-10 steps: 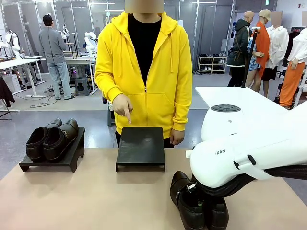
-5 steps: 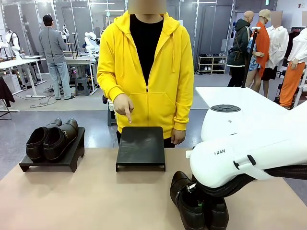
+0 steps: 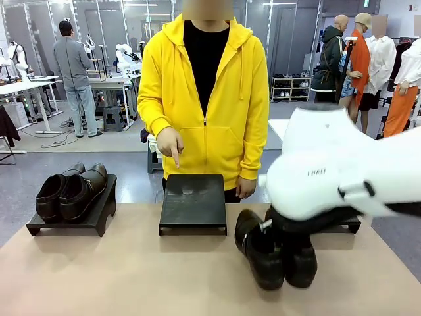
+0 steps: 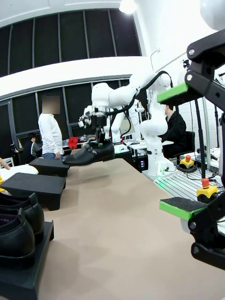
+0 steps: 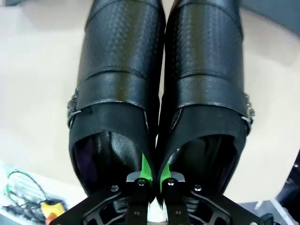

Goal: Place the shoes on the stand as instructed by the person.
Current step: Pick up another pair of Shoes and place it on the Shoes Stand indicated by the person.

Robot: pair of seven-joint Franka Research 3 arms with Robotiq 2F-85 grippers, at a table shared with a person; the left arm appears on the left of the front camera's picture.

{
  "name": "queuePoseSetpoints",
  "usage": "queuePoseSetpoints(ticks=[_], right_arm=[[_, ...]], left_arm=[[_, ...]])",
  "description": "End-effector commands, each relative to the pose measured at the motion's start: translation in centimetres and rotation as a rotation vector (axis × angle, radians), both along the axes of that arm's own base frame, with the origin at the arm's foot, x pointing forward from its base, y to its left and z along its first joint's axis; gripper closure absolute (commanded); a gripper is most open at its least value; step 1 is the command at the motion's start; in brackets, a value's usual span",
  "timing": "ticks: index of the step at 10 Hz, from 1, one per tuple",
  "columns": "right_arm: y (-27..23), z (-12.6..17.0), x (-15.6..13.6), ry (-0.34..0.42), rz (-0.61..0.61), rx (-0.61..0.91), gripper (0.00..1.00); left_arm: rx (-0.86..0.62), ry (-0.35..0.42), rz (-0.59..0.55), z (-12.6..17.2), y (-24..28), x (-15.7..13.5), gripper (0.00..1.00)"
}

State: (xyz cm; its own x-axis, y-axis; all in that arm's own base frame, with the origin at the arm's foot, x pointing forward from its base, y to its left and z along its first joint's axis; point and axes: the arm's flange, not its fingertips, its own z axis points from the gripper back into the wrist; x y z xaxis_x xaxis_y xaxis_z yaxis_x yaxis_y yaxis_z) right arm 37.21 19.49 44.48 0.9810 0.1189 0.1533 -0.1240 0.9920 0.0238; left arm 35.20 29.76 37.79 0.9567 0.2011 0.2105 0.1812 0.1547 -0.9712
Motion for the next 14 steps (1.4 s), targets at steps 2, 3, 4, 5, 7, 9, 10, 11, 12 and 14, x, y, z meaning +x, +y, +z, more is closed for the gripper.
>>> queuePoseSetpoints(ticks=[2,3,4,5,7,9,10,11,12,14], right_arm=[[1.7,5.9,3.4,-0.081,0.049,-0.017,0.93],[2.4,7.1,4.2,-0.099,0.051,-0.014,0.93],[3.4,8.2,5.1,-0.115,0.015,-0.002,0.93],[4.9,9.3,6.0,-0.142,0.0,0.019,0.93],[8.1,10.7,7.7,-0.214,-0.071,0.017,0.93],[11.9,11.2,9.4,-0.284,-0.076,0.016,0.93],[13.5,11.0,10.1,-0.294,-0.07,0.012,0.93],[15.0,10.7,10.8,-0.322,-0.079,0.007,0.93],[16.5,10.3,11.6,-0.355,-0.095,0.011,0.93],[18.9,8.9,13.9,-0.398,-0.12,0.009,0.93]], left_arm=[[0.004,0.001,-0.001,0.2,-0.2,-0.3,0.0],[0.004,0.001,-0.001,0.2,-0.2,-0.3,0.0],[0.004,0.001,-0.001,0.2,-0.2,-0.3,0.0],[0.004,0.001,-0.001,0.2,-0.2,-0.3,0.0],[0.004,0.001,-0.001,0.2,-0.2,-0.3,0.0],[0.004,0.001,-0.001,0.2,-0.2,-0.3,0.0],[0.004,0.001,-0.001,0.2,-0.2,-0.3,0.0],[0.004,0.001,-0.001,0.2,-0.2,-0.3,0.0],[0.004,0.001,-0.001,0.2,-0.2,-0.3,0.0],[0.004,0.001,-0.001,0.2,-0.2,-0.3,0.0]])
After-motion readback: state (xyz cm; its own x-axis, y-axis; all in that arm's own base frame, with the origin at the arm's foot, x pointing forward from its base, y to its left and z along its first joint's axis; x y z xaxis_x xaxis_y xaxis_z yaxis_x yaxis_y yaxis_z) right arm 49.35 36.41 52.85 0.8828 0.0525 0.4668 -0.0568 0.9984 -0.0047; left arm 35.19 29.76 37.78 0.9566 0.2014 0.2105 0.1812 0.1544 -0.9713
